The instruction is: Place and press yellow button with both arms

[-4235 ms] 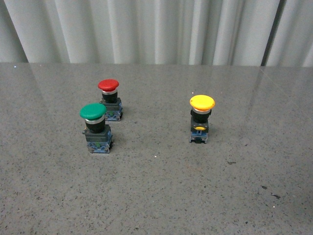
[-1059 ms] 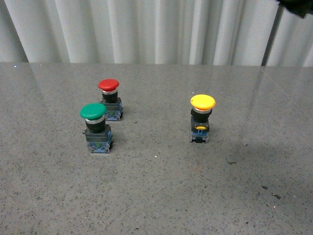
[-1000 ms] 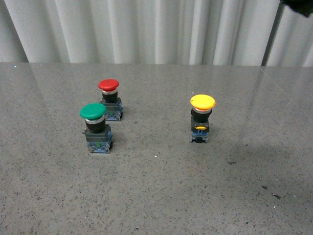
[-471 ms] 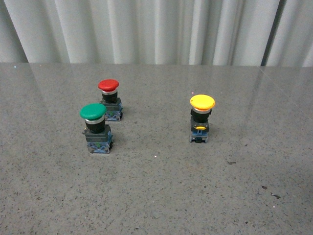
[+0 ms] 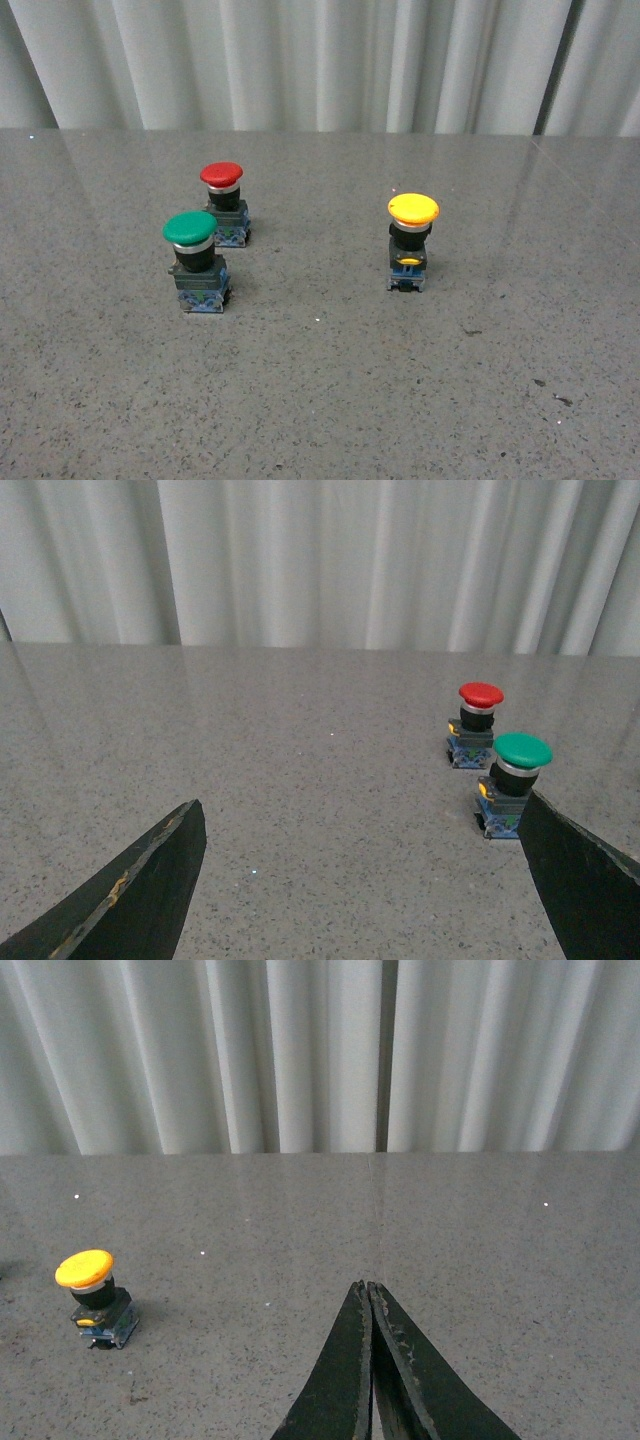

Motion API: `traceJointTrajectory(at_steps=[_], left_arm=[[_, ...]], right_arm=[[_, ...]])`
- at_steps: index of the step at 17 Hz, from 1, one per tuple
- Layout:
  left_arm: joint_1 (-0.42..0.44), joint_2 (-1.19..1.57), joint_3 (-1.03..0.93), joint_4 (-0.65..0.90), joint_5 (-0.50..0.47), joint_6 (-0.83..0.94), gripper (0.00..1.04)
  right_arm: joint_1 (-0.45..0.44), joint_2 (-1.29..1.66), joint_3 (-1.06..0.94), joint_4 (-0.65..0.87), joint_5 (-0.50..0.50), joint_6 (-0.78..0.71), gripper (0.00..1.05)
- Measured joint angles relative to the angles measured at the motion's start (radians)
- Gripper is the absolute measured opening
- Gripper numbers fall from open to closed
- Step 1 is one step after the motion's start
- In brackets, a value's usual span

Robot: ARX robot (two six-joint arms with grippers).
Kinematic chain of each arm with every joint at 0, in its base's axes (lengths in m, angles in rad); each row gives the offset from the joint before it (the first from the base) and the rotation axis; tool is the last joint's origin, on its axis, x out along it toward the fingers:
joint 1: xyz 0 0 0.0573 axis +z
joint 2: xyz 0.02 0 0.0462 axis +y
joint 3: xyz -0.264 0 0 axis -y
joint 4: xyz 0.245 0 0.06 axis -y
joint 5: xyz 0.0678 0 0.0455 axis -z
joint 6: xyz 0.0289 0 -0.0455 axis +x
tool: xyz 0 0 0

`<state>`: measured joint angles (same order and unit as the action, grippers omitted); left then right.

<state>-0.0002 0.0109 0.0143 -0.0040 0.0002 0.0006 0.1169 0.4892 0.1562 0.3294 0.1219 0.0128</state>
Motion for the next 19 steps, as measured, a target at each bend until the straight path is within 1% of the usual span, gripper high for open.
traceJointTrajectory(at_steps=[1,2,3,5,12,13,16,17,18,19], left_arm=[[0.000,0.000,0.000,0.000,0.000,0.000,0.98],[0.000,0.000,0.000,0.000,0.000,0.000,0.98],[0.000,0.000,0.000,0.000,-0.002,0.000,0.98],[0.000,0.000,0.000,0.000,0.000,0.000,0.98],[0.000,0.000,0.000,0.000,0.000,0.000,0.98],[0.000,0.000,0.000,0.000,0.000,0.000,0.98],[0.000,0.000,0.000,0.000,0.000,0.000,0.98],[0.000,0.000,0.000,0.000,-0.001,0.000,0.98],[0.000,0.000,0.000,0.000,0.000,0.000,0.98],[0.000,0.000,0.000,-0.001,0.000,0.000,0.98]], right_arm=[[-0.029,-0.035,-0.021,-0.010,-0.038,-0.003,0.02],[-0.098,-0.059,-0.037,-0.017,-0.109,-0.006,0.02],[-0.126,-0.078,-0.050,-0.025,-0.108,-0.006,0.02],[-0.116,-0.121,-0.074,-0.048,-0.122,-0.006,0.02],[-0.117,-0.246,-0.120,-0.123,-0.122,-0.006,0.02],[-0.117,-0.267,-0.145,-0.100,-0.122,-0.006,0.02],[-0.117,-0.314,-0.144,-0.150,-0.122,-0.006,0.02],[-0.117,-0.331,-0.144,-0.180,-0.122,-0.006,0.02],[-0.117,-0.422,-0.143,-0.319,-0.125,-0.006,0.02],[-0.117,-0.485,-0.143,-0.317,-0.122,-0.007,0.02]])
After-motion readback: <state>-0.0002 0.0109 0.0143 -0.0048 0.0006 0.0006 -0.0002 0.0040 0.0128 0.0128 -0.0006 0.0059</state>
